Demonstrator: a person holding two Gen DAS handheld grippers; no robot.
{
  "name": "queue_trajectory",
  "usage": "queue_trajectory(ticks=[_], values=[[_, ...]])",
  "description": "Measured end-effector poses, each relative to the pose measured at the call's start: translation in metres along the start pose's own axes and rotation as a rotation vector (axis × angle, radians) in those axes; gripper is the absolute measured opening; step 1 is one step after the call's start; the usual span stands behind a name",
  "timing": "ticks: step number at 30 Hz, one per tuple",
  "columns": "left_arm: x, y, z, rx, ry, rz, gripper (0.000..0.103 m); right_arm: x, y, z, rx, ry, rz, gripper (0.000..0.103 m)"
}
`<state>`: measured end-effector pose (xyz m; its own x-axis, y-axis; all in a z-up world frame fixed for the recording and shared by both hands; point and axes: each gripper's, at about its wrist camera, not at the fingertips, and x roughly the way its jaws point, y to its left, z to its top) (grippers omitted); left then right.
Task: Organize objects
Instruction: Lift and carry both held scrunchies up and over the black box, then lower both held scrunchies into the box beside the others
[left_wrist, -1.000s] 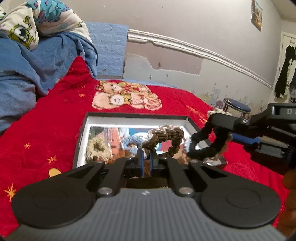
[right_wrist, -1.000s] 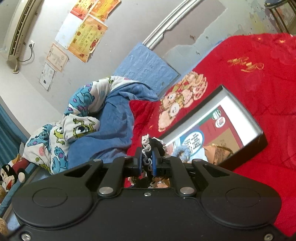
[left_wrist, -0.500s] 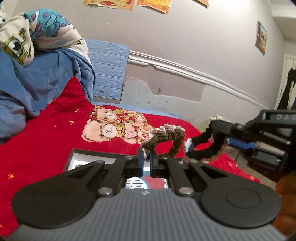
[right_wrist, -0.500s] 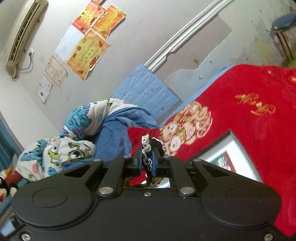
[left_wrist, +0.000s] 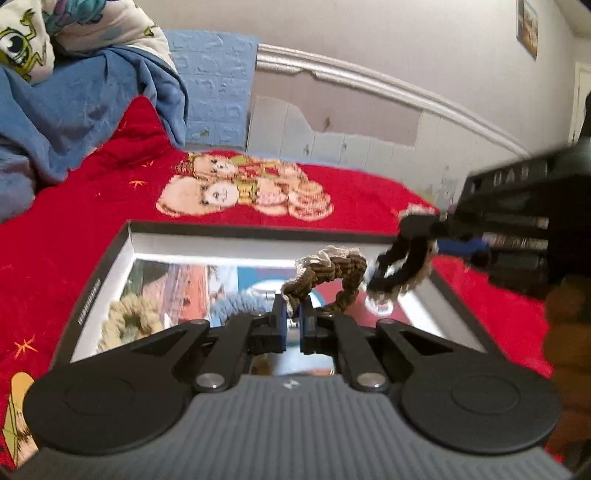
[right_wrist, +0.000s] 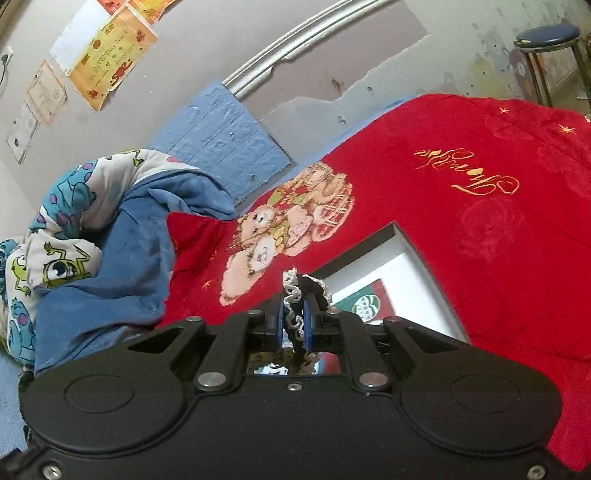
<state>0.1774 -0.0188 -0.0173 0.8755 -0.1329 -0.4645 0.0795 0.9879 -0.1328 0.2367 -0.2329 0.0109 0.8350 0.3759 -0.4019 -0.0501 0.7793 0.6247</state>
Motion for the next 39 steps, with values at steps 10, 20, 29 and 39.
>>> queue_trajectory(ticks=[10,20,29,39], values=[[-0.001,-0.005,-0.002,0.004,0.02,0.012,0.008,0.004,-0.01,-0.003,0.001,0.078,-0.074,0.011],[0.01,-0.005,-0.008,0.011,0.056,0.032,0.008,0.019,-0.013,-0.013,-0.018,0.129,-0.111,0.011],[0.011,-0.004,-0.008,0.003,0.067,0.041,0.008,0.022,-0.014,-0.014,-0.017,0.162,-0.134,0.011],[0.012,-0.001,-0.001,-0.047,0.12,-0.003,0.008,0.023,-0.015,-0.013,-0.013,0.164,-0.135,0.011]])
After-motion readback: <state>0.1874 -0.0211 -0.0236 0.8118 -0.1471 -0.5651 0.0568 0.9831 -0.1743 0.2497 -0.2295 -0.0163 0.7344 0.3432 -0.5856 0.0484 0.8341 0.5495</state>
